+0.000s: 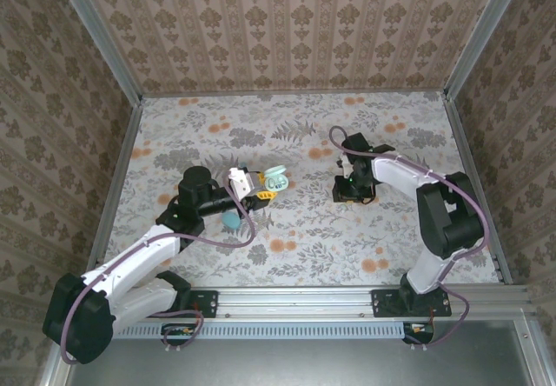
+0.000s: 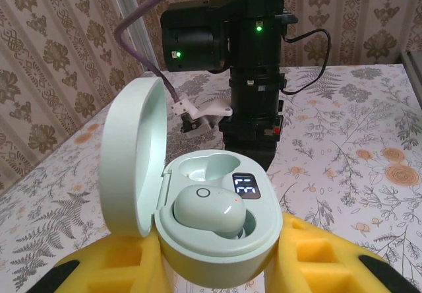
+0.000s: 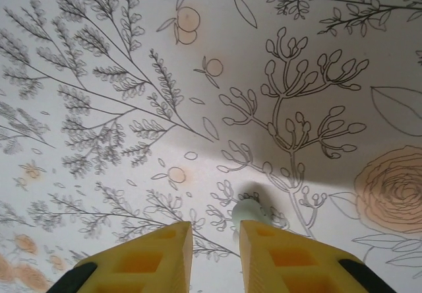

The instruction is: Insert the wireless bluetooth earbuds into the charging case

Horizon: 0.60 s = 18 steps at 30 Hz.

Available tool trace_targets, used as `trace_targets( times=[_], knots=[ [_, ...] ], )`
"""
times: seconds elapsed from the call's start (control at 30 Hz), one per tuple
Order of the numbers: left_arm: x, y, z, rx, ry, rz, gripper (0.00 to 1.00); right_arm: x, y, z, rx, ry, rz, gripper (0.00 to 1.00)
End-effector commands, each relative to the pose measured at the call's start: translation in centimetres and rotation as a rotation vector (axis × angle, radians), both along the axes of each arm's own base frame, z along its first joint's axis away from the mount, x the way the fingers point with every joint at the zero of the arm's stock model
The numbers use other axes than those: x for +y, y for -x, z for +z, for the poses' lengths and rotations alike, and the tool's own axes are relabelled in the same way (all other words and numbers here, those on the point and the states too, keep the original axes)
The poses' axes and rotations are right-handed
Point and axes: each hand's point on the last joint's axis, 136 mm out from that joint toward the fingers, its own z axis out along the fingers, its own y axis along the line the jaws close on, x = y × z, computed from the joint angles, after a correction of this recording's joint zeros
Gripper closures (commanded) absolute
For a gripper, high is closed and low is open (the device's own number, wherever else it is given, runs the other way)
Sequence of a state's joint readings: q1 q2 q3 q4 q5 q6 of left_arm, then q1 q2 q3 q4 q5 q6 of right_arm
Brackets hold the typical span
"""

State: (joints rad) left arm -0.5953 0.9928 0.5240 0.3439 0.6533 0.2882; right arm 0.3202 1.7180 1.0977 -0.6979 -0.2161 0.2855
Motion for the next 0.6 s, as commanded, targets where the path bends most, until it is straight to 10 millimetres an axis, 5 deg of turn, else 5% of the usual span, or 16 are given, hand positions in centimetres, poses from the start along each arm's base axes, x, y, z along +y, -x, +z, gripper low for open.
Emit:
trace_targets(
  times=[0.0,0.57],
  knots=[
    [0.0,0.3,0.8,-0.008,0.018,-0.003,0.95,-0.9,0.5,-0.4,0.027,0.081,0.078,0.73],
    [-0.5,0.1,0.9,-0.002,0.013,-0.010,0.96,-0.5,0.6,-2.3,0.074,0.121,0.165,0.73]
  ],
)
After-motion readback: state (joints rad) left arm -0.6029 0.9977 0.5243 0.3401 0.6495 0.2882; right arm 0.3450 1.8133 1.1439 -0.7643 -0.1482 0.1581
